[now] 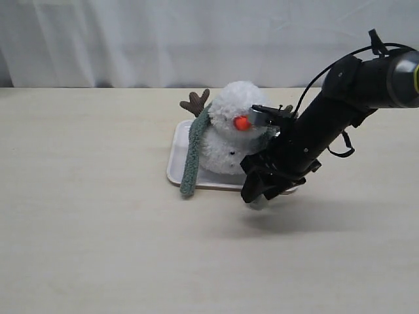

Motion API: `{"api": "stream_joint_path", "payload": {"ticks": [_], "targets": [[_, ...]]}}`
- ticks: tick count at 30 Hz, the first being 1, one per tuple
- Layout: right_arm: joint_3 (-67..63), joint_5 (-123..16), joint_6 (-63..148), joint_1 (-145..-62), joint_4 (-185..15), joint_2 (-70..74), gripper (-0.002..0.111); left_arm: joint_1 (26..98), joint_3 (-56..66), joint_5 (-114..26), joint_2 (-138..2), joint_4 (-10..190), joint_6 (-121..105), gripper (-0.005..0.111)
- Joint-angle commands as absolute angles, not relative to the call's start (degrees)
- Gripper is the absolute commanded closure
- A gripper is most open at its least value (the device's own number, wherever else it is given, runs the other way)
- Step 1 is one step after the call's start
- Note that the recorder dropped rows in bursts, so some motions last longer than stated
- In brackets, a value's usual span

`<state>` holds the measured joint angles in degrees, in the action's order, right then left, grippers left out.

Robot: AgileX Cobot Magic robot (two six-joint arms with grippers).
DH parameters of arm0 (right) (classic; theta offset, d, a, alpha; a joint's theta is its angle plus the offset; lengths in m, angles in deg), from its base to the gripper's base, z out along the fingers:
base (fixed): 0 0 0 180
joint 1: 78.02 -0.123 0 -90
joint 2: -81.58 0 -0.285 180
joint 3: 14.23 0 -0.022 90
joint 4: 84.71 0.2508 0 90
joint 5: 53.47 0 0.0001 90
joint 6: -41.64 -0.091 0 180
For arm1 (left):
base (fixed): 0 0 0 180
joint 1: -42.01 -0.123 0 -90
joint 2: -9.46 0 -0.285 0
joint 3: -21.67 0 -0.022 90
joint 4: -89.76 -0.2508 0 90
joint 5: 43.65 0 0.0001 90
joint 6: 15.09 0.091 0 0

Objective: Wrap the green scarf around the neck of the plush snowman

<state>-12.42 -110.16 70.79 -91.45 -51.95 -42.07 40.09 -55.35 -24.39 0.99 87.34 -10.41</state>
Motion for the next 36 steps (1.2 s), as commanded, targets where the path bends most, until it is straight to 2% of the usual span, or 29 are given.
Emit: {"api": "stream_joint_path", "payload": {"ticks": [1, 17, 21, 27, 32, 36], "targets": [[-12.2, -115.5, 71.8, -91.5, -50.9, -42.0, 0.055, 40.1, -55.5, -25.2, 1.1, 87.5, -10.4, 0.107], [-11.7, -109.4, 71.0, -92.3, -49.0, -29.4, 0.055, 40.1, -55.5, -25.1, 1.1, 87.5, -10.4, 0.107], [-9.7, -101.5, 71.4, -97.5, -50.2, -25.4, 0.055, 40.1, -55.5, -25.1, 1.1, 87.5, -10.4, 0.107], [-6.1, -82.4, 66.0, -108.4, -55.3, -23.8, 0.055, 40.1, -55.5, -25.1, 1.1, 87.5, -10.4, 0.107], [-6.0, -75.9, 56.3, -116.4, -68.7, -27.7, 0.055, 40.1, -55.5, -25.1, 1.1, 87.5, -10.4, 0.107], [-6.3, -74.7, 41.6, -118.4, -80.3, -31.6, 0.055, 40.1, -55.5, -25.2, 1.1, 87.5, -10.4, 0.107]]}}
